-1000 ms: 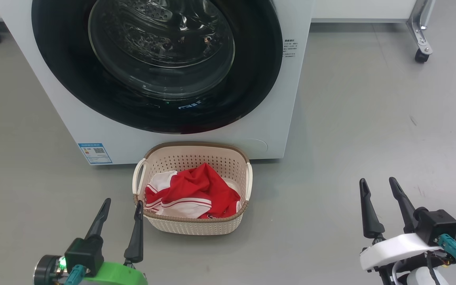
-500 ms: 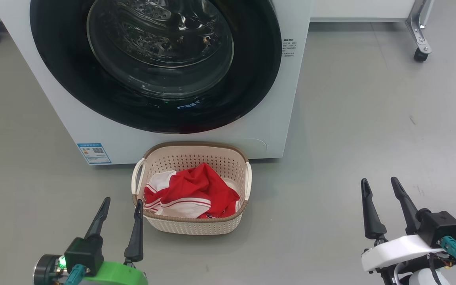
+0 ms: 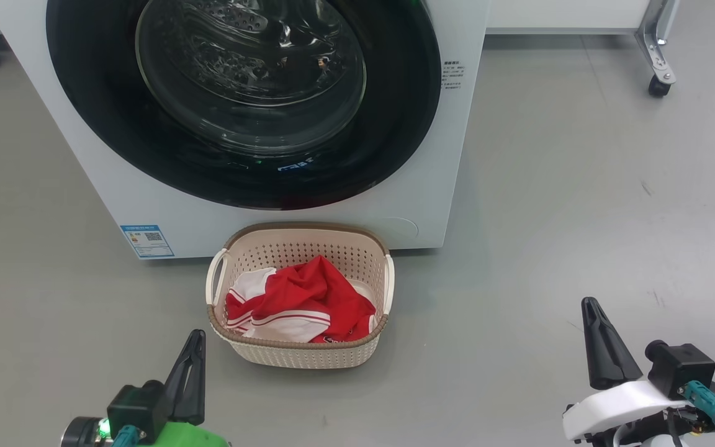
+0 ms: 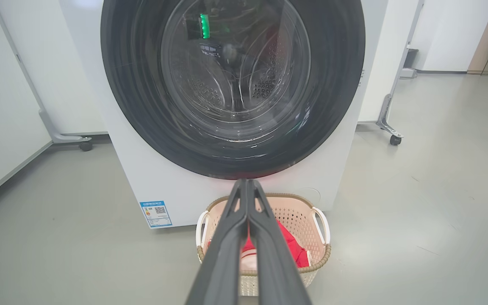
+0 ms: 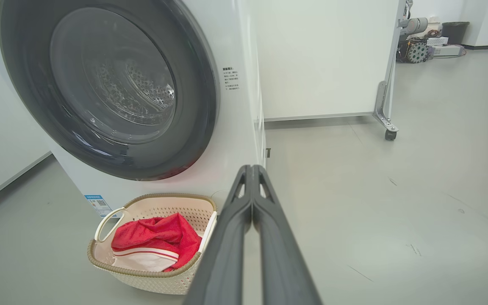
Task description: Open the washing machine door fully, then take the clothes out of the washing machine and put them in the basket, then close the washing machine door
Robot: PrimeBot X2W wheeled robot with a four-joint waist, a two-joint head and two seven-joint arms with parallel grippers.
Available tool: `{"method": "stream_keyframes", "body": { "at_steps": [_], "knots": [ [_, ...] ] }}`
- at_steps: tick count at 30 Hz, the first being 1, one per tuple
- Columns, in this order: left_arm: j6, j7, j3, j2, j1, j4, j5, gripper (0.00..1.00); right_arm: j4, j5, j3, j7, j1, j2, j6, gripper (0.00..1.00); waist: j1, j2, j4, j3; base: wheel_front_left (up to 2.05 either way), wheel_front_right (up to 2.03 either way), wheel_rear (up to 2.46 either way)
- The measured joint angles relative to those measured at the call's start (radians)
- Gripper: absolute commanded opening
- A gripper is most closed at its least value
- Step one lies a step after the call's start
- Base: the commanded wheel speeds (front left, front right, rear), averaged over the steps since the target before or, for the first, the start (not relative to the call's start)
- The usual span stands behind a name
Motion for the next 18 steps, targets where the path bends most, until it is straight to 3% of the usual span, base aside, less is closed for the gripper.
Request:
{"method": "stream_keyframes", "body": {
  "at_steps": [18],
  "knots": [
    [-0.019,0.046,0.032,0.000,0.000,-0.001,-0.251,0.00,0.004,0.226,-0.038,0.044,-0.003,0.012,0.017,0.00,0.0000,0.0000,-0.006,-0.003,0.00,0.00,0.00]
  ]
}}
